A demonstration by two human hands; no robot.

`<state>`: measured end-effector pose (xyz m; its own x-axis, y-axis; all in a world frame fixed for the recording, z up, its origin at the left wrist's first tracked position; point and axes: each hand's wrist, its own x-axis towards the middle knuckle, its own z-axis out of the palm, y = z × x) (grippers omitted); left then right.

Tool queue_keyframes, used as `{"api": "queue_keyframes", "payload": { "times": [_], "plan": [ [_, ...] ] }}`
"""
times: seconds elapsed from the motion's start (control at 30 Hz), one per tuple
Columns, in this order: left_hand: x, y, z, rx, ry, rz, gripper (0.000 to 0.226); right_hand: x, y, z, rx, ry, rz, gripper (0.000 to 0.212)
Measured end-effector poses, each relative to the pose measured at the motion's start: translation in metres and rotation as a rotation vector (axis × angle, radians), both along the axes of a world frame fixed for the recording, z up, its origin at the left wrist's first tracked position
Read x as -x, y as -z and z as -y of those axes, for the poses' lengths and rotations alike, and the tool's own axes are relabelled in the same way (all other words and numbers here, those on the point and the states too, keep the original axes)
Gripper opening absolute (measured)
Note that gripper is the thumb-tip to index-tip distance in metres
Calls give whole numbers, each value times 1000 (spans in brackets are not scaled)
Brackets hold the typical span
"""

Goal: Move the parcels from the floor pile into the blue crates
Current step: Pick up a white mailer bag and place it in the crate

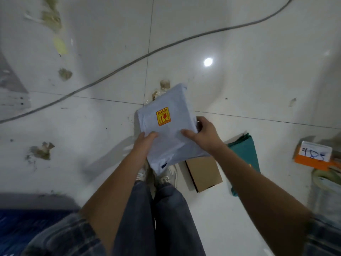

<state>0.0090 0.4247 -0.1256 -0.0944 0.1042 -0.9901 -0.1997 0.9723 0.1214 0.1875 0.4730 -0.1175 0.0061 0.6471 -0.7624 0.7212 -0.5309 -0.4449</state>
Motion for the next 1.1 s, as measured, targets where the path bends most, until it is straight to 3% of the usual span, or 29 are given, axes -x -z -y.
{"api": "queue_keyframes", "payload": {
  "times": [0.07,0.17,0.3,0.37,0.43,0.53,0.63,0.73,0.8,0.93,1.1],
  "plan": [
    [-2,-25,-6,-32,5,37,62,23,-28,16,-82,-43,11,50],
    [-11,-64,-21,-92,-61,82,52,61,-67,46,-266,-204,77,44],
    [0,-96,-17,-155,-172,-115,44,100,-95,81,-464,-422,208,51],
    [18,-103,-4,-161,-125,-214,39,110,-108,86,-373,-375,22,48],
    [38,-108,11,-149,-122,-195,37,112,-121,87,-238,-228,-137,52],
    [66,-118,30,-140,-140,-122,36,96,-127,77,-245,26,-48,46],
    [89,-140,48,-171,-196,20,44,75,-136,55,-2,191,-7,63],
    [108,-165,68,-185,-257,130,58,60,-147,45,276,280,-160,80],
    [117,-182,84,-204,-303,137,64,58,-159,45,443,278,-307,78],
    [127,-215,116,-236,-566,36,52,86,-190,53,418,255,-465,47],
    [139,-250,155,-253,-615,-201,31,133,-216,78,383,177,-513,49]
  ]
}}
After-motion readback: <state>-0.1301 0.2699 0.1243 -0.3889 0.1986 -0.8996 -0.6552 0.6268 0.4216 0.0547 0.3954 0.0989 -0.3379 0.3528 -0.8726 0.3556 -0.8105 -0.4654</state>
